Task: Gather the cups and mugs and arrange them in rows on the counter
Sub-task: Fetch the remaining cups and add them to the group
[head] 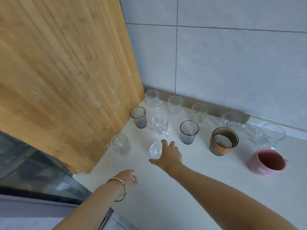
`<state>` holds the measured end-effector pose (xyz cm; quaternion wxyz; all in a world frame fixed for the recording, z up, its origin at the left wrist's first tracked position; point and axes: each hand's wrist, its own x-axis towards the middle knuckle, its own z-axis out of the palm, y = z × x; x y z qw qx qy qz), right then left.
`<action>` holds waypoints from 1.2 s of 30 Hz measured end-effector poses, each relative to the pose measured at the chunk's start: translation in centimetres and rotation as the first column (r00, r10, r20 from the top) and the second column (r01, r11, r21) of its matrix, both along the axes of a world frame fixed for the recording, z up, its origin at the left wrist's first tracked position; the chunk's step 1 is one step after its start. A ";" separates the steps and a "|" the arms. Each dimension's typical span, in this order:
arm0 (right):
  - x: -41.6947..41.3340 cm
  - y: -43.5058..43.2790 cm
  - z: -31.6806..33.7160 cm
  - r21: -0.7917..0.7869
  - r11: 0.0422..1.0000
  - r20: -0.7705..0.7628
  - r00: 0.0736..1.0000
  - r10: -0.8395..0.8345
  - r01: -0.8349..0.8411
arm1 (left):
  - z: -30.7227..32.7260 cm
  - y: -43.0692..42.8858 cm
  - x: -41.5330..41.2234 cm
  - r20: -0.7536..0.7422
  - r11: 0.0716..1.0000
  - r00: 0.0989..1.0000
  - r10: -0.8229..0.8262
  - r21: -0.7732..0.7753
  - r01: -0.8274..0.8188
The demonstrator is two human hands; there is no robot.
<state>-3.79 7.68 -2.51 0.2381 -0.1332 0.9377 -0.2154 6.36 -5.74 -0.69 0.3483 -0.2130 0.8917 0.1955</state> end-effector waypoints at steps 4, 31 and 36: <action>-0.6 -4.1 -1.0 0.017 0.998 0.025 0.998 -0.054 0.053 | -0.7 -2.4 -0.5 0.011 1.000 1.000 -0.010 0.024 0.010; 12.2 24.5 0.9 0.411 0.761 0.227 0.752 -0.619 0.502 | -0.3 15.2 -7.0 -0.087 0.640 0.649 -0.756 0.107 0.761; 17.1 33.9 3.0 0.372 0.615 0.142 0.613 -0.778 0.695 | 1.3 26.0 -6.0 -0.135 0.485 0.494 -0.859 0.096 0.870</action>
